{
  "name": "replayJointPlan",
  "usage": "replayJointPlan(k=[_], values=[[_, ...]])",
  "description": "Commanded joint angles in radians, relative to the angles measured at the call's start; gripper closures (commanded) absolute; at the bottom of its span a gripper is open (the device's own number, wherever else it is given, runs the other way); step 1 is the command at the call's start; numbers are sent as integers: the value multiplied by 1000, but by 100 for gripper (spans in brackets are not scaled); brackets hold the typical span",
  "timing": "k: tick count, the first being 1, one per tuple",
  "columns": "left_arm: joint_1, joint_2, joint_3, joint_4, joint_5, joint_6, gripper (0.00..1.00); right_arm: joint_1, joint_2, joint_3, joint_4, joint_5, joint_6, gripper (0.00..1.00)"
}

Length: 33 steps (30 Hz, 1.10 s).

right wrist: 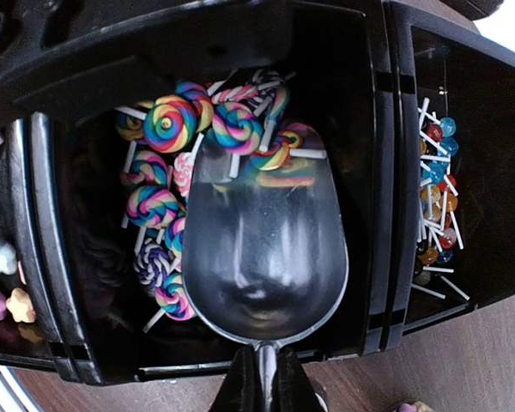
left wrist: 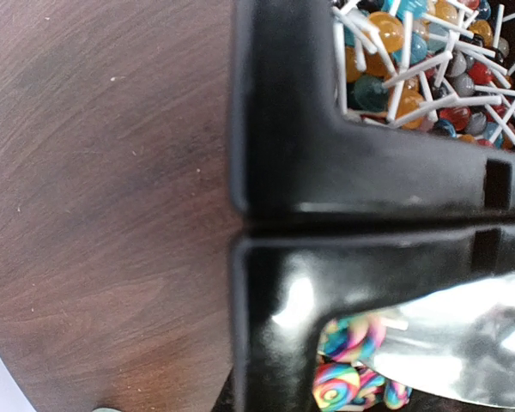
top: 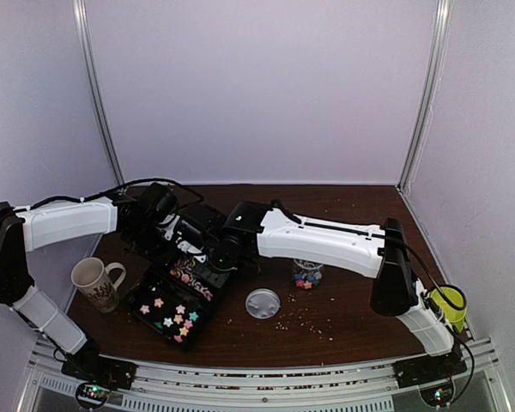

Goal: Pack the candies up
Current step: Scoop the fake candies from the plate.

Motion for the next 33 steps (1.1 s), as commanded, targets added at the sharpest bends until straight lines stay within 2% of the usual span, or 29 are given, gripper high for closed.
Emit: replayJointPlan(k=[1, 8, 13, 16, 21, 30, 33], values=[[-28, -111, 53, 214, 221, -10, 100, -14, 45, -82, 70, -40, -24, 100], [-28, -132, 41, 241, 260, -8, 100, -11, 7, -262, 254, -36, -25, 100], [-23, -142, 36, 251, 265, -9, 100, -11, -1, -345, 335, 244, 93, 100], [-22, -147, 35, 251, 257, -13, 100, -16, -38, -452, 455, 215, 164, 100], [-22, -149, 34, 236, 214, -16, 100, -17, -72, -537, 581, 235, 300, 100], [-21, -131, 37, 235, 234, -17, 100, -19, -83, -611, 743, 138, 272, 100], [-14, -116, 43, 221, 219, -22, 100, -20, -119, -707, 846, 123, 252, 100]])
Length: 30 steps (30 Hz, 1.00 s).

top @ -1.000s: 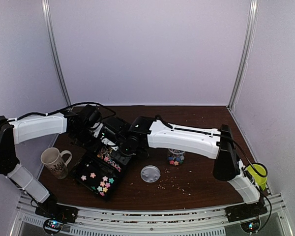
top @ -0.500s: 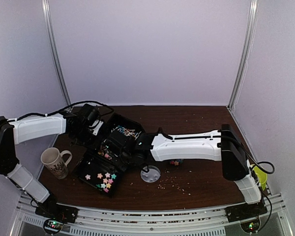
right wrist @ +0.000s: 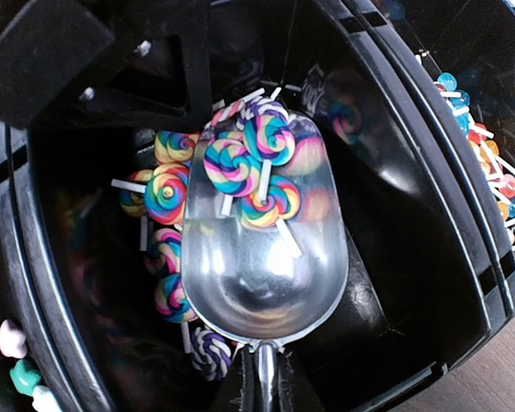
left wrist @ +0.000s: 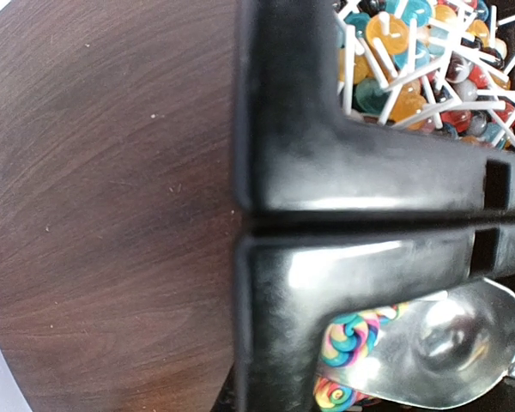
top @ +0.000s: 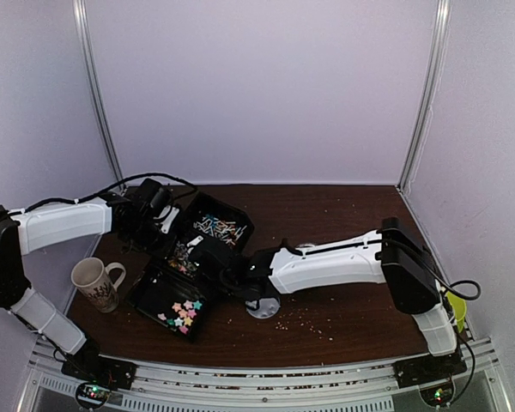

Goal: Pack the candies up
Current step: Scoop the fake candies from the plate.

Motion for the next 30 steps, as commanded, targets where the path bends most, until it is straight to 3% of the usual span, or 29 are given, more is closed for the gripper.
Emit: replayJointPlan(k=[1, 7, 30], values=[[-39, -76, 69, 118, 247, -10, 100, -51, 10, -151, 95, -30, 2, 100], [-7, -48, 76, 102, 264, -24, 100, -56, -56, -307, 287, -35, -13, 100], [29, -5, 90, 63, 245, -38, 100, -58, -149, -529, 566, -20, -43, 100]])
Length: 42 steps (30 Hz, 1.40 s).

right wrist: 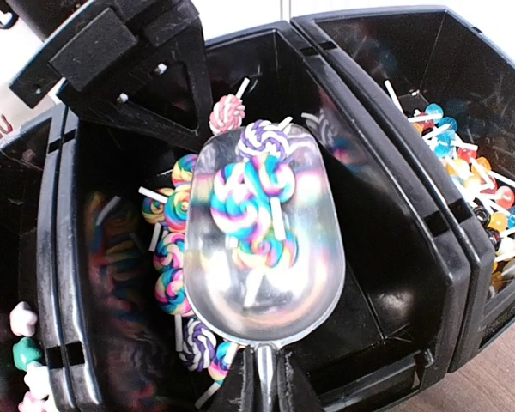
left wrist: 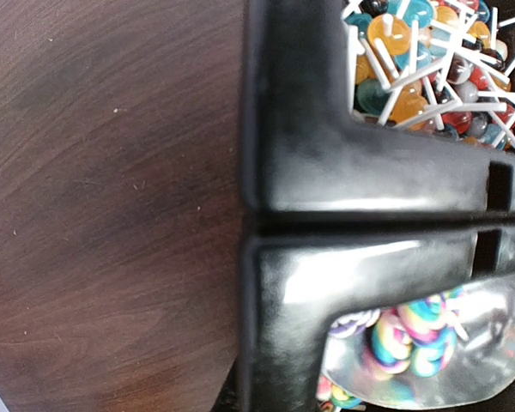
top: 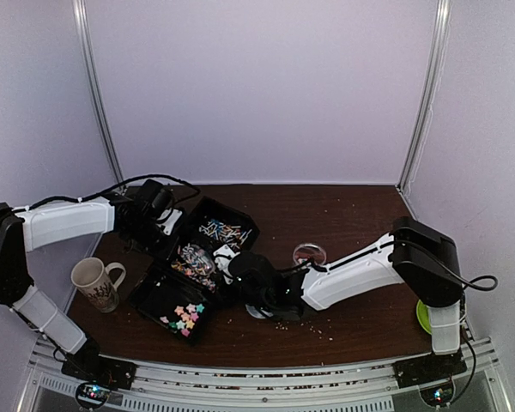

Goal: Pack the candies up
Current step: Scoop the fake candies from the plate, then place the fake candies in the packing box.

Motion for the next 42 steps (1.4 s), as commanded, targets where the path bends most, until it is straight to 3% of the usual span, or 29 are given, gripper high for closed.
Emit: replayJointPlan(k=[1, 24, 31, 42], values=[[13, -33, 82, 70, 166, -45, 100, -37, 8, -44, -27, 62, 3, 100], [34, -21, 88, 45, 133, -55, 100, -38, -102, -224, 135, 107, -25, 100], [34, -3, 95, 31, 149, -54, 100, -35, -151, -307, 263, 92, -78, 100], [34, 17, 101, 16, 152, -53, 100, -28, -259, -403, 332, 83, -180, 100]])
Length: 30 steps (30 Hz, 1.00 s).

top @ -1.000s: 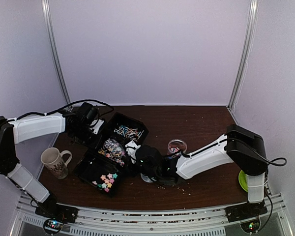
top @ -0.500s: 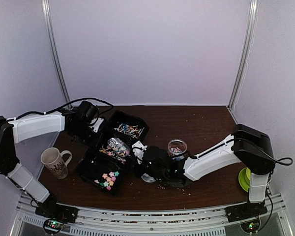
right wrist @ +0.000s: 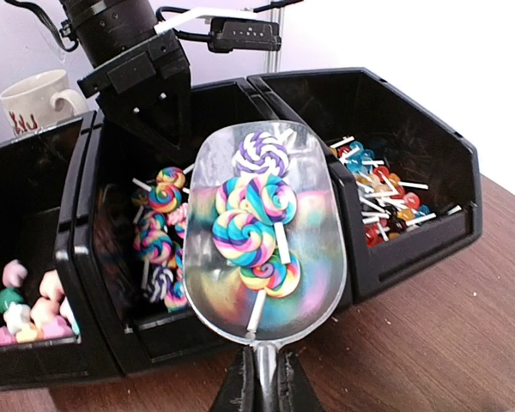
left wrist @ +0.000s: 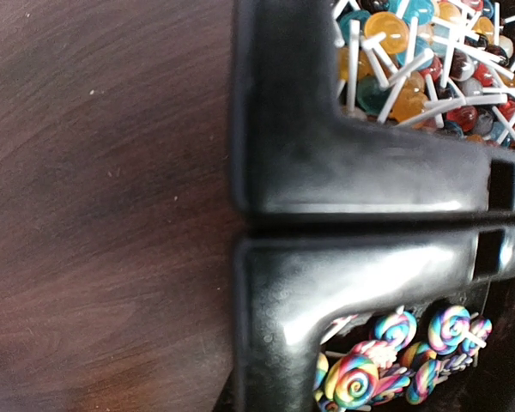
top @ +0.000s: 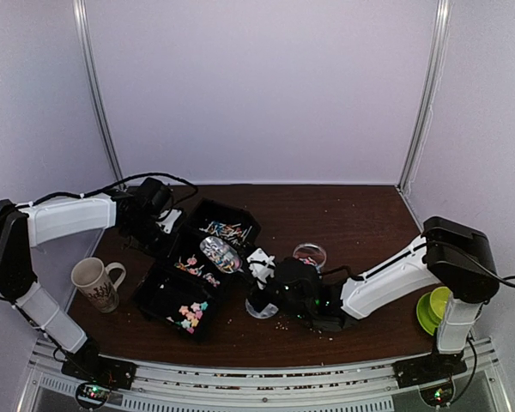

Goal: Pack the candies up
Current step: Place the fake candies in the packing box.

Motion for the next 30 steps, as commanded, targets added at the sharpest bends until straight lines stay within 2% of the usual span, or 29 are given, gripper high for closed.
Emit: replayJointPlan(k=[1, 9, 18, 30], values=[[4, -19, 67, 53, 57, -13, 100, -18, -65, -37, -5, 59, -38, 100], [5, -19, 70, 49, 55, -13, 100, -27, -270, -104, -156, 98, -77, 100], [5, -19, 70, 49, 64, -12, 100, -87, -515, -171, -372, 136, -45, 100], [5, -16, 71, 48, 66, -14, 100, -193, -716, -126, -830, 125, 36, 100]])
